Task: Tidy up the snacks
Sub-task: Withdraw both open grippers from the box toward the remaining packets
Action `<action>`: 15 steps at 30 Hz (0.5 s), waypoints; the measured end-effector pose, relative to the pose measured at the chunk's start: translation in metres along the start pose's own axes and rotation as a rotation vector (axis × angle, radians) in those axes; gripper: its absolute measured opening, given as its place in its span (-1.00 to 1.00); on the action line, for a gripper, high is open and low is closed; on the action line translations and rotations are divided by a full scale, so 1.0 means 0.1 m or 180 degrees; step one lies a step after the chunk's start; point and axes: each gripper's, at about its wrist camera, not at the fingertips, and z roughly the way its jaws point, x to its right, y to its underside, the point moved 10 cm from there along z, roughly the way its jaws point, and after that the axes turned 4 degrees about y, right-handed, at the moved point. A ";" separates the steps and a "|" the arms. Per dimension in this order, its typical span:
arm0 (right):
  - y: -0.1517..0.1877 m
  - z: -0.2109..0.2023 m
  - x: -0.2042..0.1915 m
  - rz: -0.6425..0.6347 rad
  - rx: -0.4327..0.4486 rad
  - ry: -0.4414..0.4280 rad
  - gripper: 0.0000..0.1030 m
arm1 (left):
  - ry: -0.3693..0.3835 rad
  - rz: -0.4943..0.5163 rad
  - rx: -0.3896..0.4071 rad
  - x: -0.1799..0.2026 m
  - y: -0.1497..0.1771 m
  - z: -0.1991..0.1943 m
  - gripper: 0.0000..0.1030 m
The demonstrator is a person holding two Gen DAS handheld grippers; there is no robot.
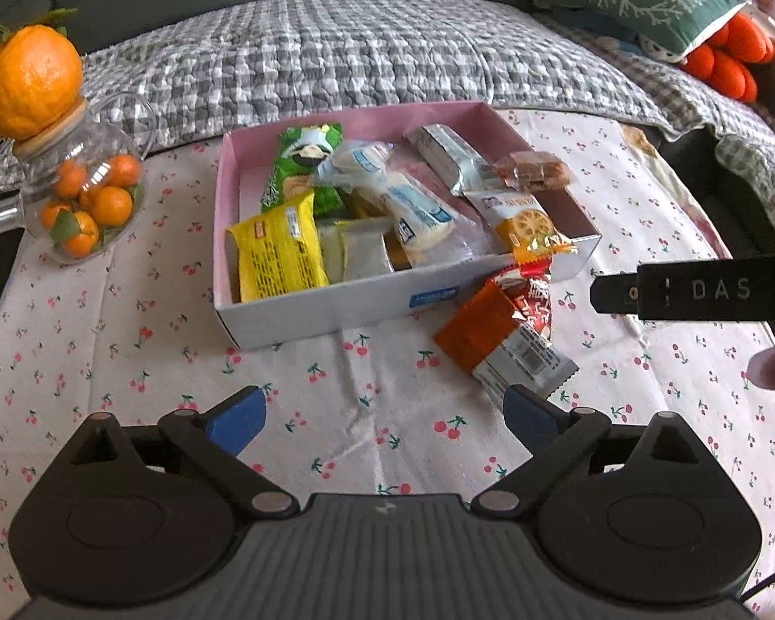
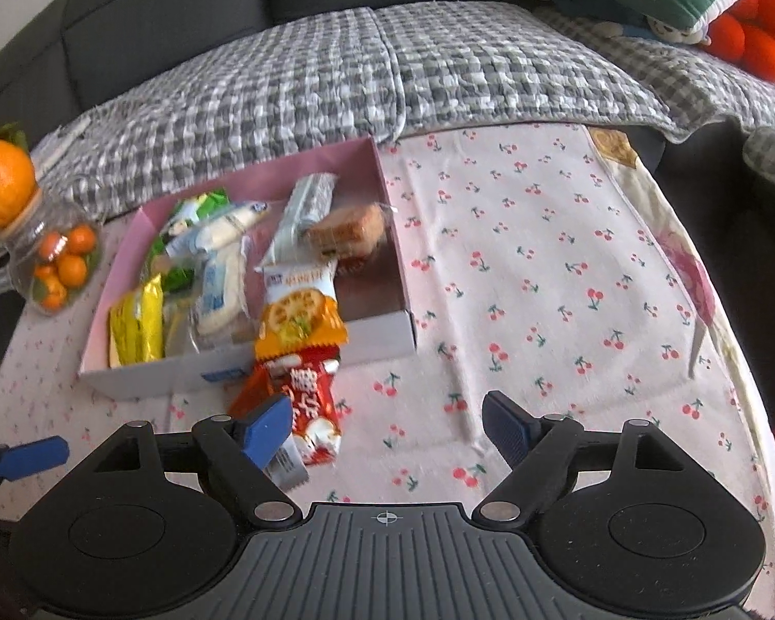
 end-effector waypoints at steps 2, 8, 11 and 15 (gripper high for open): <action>0.03 0.01 0.02 -0.0009 -0.0020 0.0017 0.61 | 0.0019 -0.0043 -0.0021 0.01 0.01 0.03 0.91; 0.07 0.04 0.14 0.0006 -0.0060 0.0079 0.61 | 0.0122 -0.0217 -0.0071 0.07 -0.01 0.13 0.89; 0.08 0.07 0.22 0.0025 -0.0076 0.0111 0.61 | 0.0124 -0.0245 -0.0094 0.11 -0.02 0.19 0.88; 0.10 0.11 0.29 0.0057 -0.0115 0.0140 0.61 | 0.0118 -0.0261 -0.0122 0.16 -0.04 0.29 0.83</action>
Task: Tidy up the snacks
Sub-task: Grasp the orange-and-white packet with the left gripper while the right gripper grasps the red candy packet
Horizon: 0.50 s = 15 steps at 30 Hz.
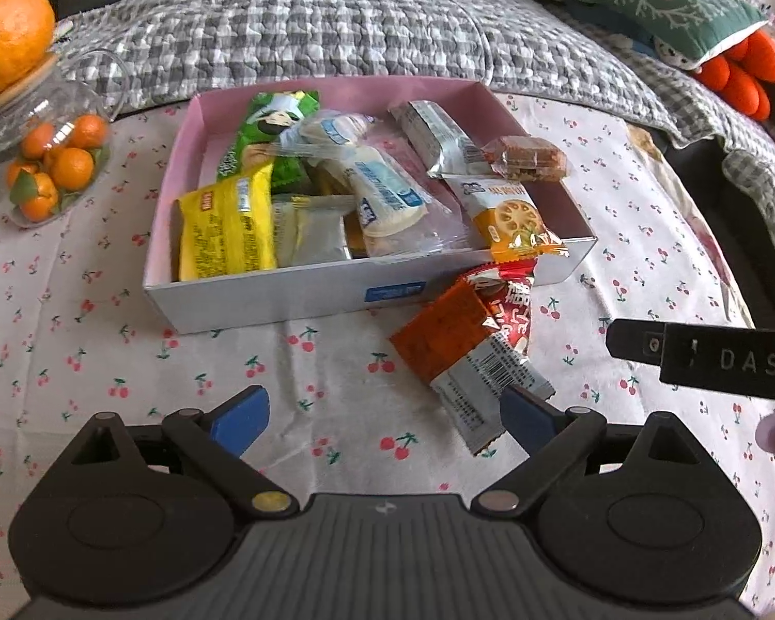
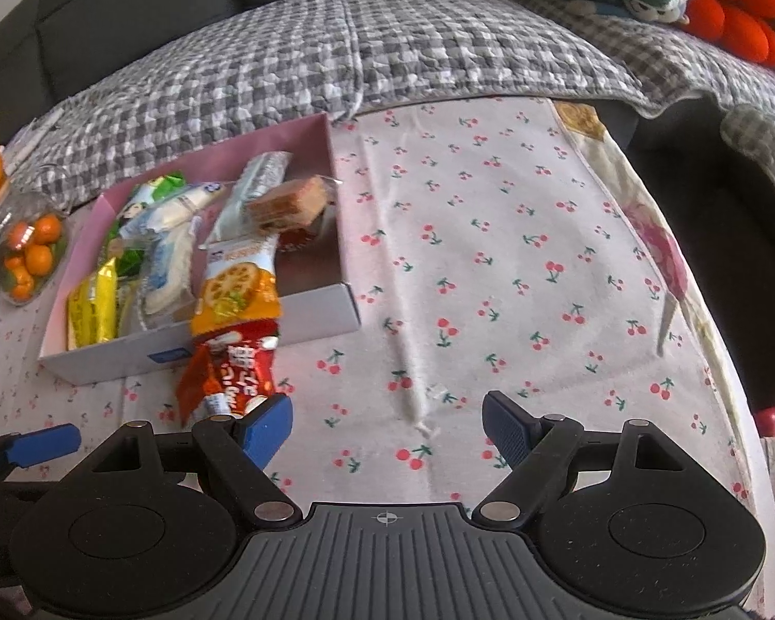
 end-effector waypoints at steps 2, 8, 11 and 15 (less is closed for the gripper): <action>0.01 0.03 0.03 0.0019 -0.0022 0.0004 0.61 | -0.0003 -0.0010 -0.0006 0.03 -0.01 0.03 0.80; 0.03 0.10 0.05 0.0024 -0.0062 0.0005 0.61 | 0.0045 -0.0010 -0.0008 0.09 -0.01 0.12 0.67; 0.04 0.12 0.03 -0.0018 -0.0073 0.0006 0.61 | 0.0008 0.0035 -0.0031 0.08 0.00 0.16 0.54; 0.04 0.13 -0.01 -0.0077 -0.0071 -0.0004 0.61 | -0.0034 0.0017 -0.0055 0.00 0.02 0.17 0.43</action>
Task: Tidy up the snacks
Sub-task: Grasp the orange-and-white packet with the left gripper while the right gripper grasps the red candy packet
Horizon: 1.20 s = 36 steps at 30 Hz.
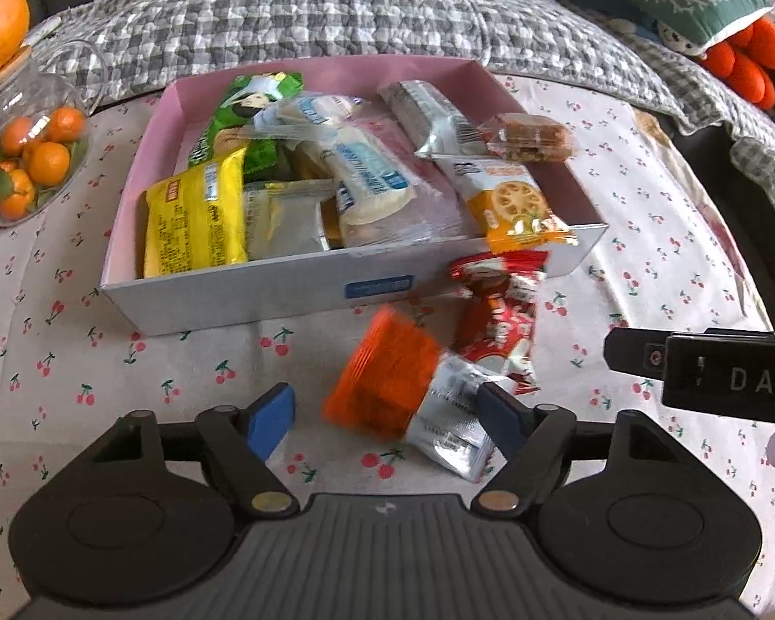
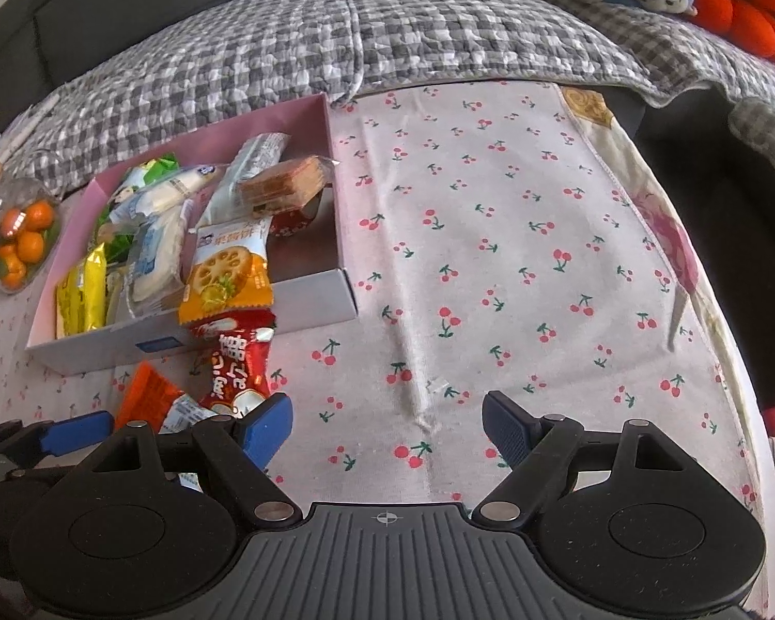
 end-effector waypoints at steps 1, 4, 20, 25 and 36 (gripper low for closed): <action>0.00 0.00 -0.01 -0.0007 0.0000 -0.0005 0.61 | -0.0001 -0.0008 0.0000 -0.02 0.00 0.00 0.43; -0.01 0.01 -0.04 -0.0023 -0.0007 -0.0022 0.61 | -0.0027 -0.0031 -0.0001 -0.10 0.01 -0.03 0.42; -0.02 0.14 -0.45 0.0120 -0.0165 -0.0351 0.61 | -0.0236 0.0023 0.0028 -0.55 0.11 -0.22 0.40; -0.05 0.24 -0.56 0.0285 -0.0210 -0.0379 0.60 | -0.0074 -0.0492 -0.0056 -0.63 0.11 -0.21 0.45; -0.13 0.34 -0.65 0.0430 -0.0127 -0.0175 0.16 | -0.0121 -0.1606 0.0014 -0.73 0.12 -0.14 0.29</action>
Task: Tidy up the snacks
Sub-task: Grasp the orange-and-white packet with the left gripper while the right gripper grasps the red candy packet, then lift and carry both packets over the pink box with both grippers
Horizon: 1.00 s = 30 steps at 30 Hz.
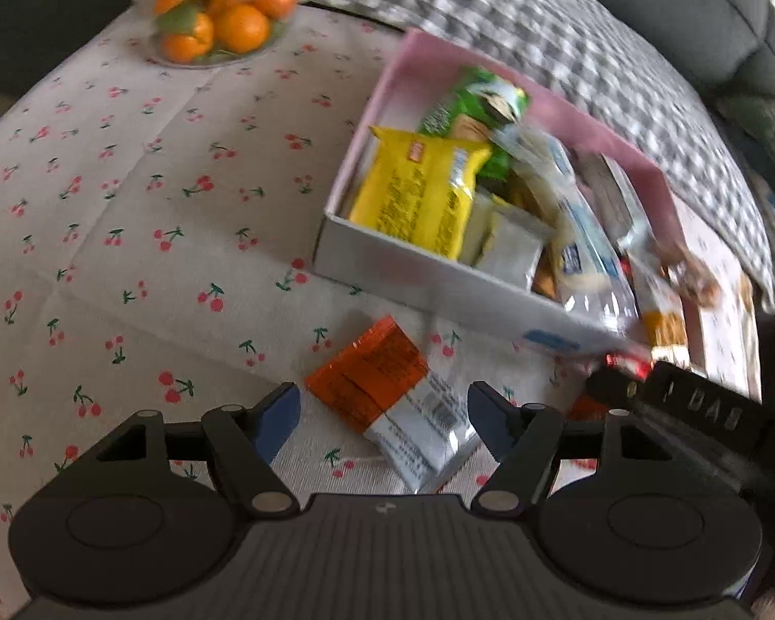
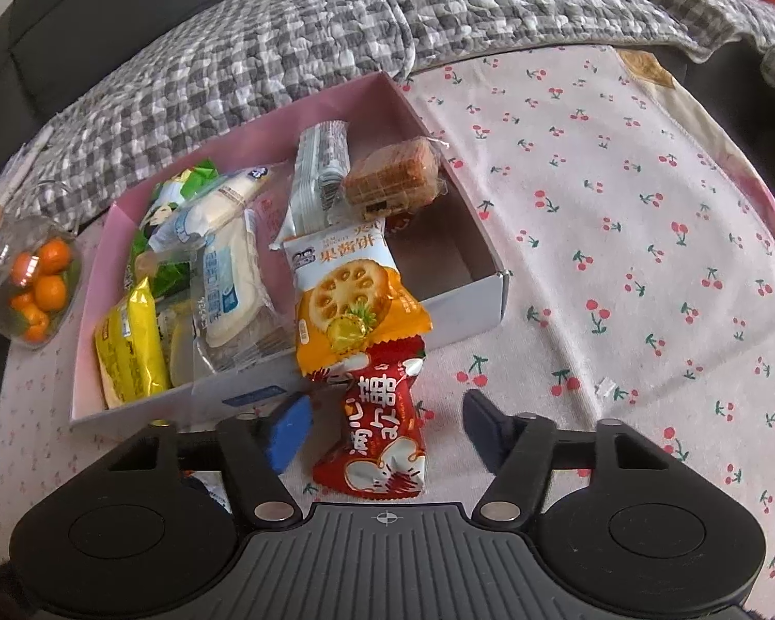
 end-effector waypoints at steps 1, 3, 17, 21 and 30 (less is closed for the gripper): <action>0.01 0.01 -0.01 -0.0002 -0.0006 0.0012 0.09 | -0.0039 -0.0037 0.0044 0.00 -0.01 0.01 0.29; 0.04 0.04 -0.03 -0.0040 -0.0020 0.0032 -0.03 | -0.0118 -0.0024 0.0108 0.02 -0.01 0.03 0.29; 0.14 0.02 -0.03 -0.0461 -0.0039 -0.0020 -0.37 | -0.0214 0.1124 0.0100 0.20 0.13 0.05 -0.19; 0.18 -0.02 0.00 -0.0555 -0.0165 -0.0120 -0.37 | -0.0033 0.1418 -0.0079 0.21 0.15 0.05 -0.24; 0.21 -0.11 0.06 -0.0464 -0.0208 -0.0433 -0.27 | 0.0126 0.1614 -0.0208 0.20 0.20 0.04 0.06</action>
